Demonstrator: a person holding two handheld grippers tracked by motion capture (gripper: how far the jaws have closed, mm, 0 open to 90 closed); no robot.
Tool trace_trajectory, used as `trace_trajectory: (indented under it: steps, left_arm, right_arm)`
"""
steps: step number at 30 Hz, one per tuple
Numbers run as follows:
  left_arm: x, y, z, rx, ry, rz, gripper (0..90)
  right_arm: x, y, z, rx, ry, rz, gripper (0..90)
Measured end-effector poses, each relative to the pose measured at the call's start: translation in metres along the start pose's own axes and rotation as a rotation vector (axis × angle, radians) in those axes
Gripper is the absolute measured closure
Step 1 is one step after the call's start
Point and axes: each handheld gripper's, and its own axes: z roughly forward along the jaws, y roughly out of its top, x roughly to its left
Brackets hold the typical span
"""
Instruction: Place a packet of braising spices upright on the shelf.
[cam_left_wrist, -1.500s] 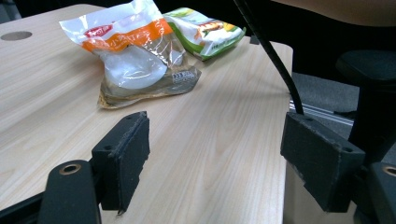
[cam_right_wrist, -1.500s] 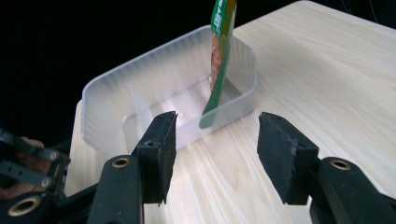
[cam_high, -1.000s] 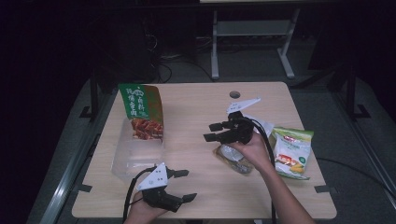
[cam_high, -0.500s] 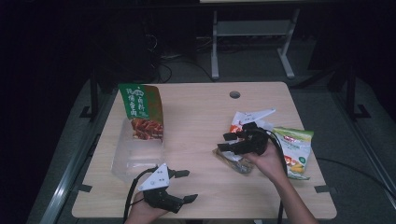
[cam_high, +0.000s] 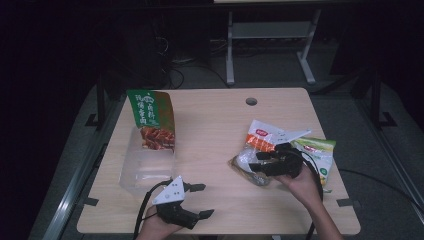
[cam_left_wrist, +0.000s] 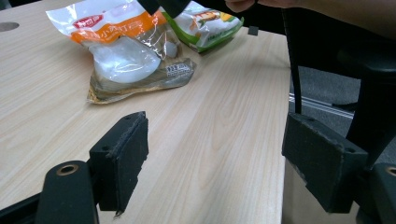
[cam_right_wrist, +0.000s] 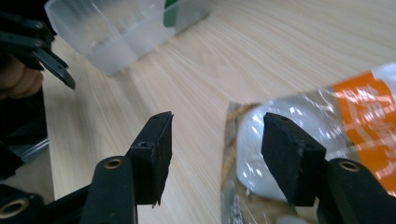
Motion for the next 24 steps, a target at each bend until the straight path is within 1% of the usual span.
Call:
trace_trajectory:
  steps: [4, 7, 10, 13, 17, 20, 22, 23, 24]
  left_arm:
    - [0.0, 0.0, 0.001, 0.006, -0.006, 0.003, 22.4]
    - [0.0, -0.001, 0.001, 0.011, -0.01, 0.006, 22.4]
    - [0.0, 0.0, 0.001, 0.008, -0.009, 0.006, 22.5]
    - [0.001, -0.001, 0.002, 0.007, -0.013, 0.003, 22.4]
    - [0.0, -0.001, 0.002, 0.011, -0.011, 0.009, 22.4]
    - [0.001, -0.001, 0.002, 0.01, -0.01, 0.01, 22.4]
    - [0.0, -0.001, 0.001, 0.009, -0.009, 0.008, 22.5]
    - [0.0, -0.001, 0.001, 0.009, -0.009, 0.008, 22.5]
    - [0.0, -0.001, 0.001, 0.009, -0.008, 0.009, 22.5]
  right_arm:
    - [-0.003, -0.011, -0.005, -0.002, -0.018, 0.017, 42.7]
    - [-0.006, -0.02, -0.009, -0.001, -0.04, 0.031, 42.6]
    - [-0.009, -0.027, -0.014, -0.002, -0.051, 0.052, 42.7]
    - [-0.012, -0.033, -0.018, -0.006, -0.083, 0.068, 42.5]
    - [-0.016, -0.041, -0.025, -0.017, -0.109, 0.096, 42.5]
    - [-0.019, -0.045, -0.029, -0.016, -0.137, 0.103, 42.1]
    - [-0.022, -0.048, -0.031, -0.005, -0.167, 0.111, 41.5]
    - [-0.022, -0.048, -0.031, -0.005, -0.167, 0.111, 41.5]
    - [-0.026, -0.05, -0.033, -0.003, -0.18, 0.12, 40.8]
